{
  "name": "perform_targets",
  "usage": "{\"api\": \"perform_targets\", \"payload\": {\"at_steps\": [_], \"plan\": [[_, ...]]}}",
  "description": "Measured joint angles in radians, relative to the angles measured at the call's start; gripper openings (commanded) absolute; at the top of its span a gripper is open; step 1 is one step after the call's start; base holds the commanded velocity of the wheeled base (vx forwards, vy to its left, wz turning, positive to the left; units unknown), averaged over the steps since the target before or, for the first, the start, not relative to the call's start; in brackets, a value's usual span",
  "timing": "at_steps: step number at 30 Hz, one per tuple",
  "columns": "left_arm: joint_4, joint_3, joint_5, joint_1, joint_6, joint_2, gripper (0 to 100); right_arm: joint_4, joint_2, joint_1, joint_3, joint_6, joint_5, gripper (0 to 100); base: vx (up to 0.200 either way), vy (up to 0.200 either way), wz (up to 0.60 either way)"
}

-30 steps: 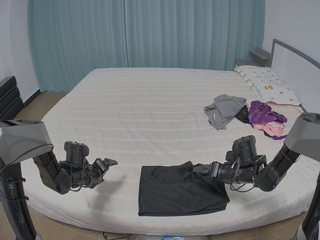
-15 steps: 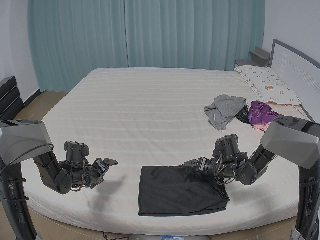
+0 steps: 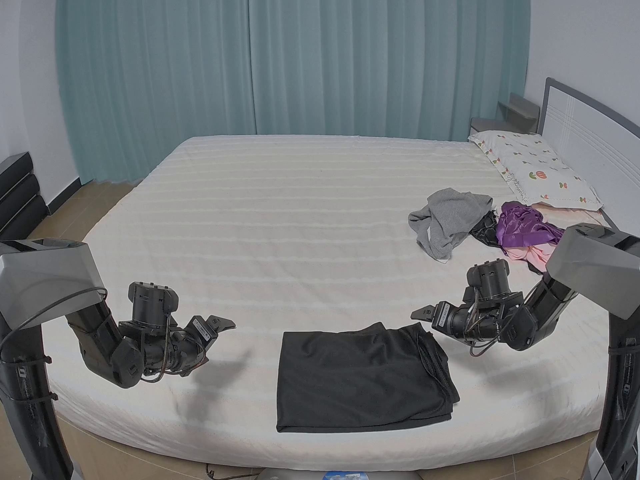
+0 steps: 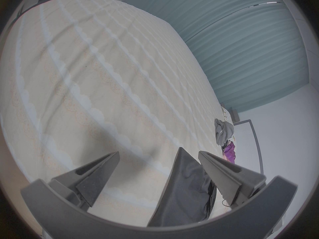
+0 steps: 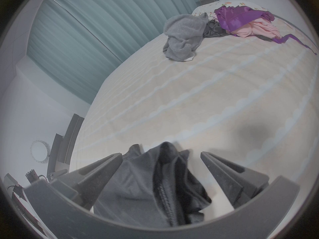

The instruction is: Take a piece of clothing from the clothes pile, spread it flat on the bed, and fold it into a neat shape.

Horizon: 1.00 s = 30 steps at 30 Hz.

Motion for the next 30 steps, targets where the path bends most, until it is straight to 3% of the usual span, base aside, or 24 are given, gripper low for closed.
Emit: {"api": "perform_targets", "payload": {"at_steps": [10, 23, 30], "plan": [[0.0, 0.0, 0.0, 0.0, 0.0, 0.0, 100, -0.054, -0.024, -0.013, 0.007, -0.017, 0.051, 100, 0.0, 0.0, 0.0], [0.0, -0.002, 0.0, 0.0, 0.0, 0.0, 100, -0.056, 0.017, 0.07, -0.06, -0.012, 0.09, 100, 0.0, 0.0, 0.0], [0.0, -0.002, 0.0, 0.0, 0.0, 0.0, 100, 0.034, 0.066, 0.066, -0.088, -0.021, 0.084, 100, 0.0, 0.0, 0.0]]}}
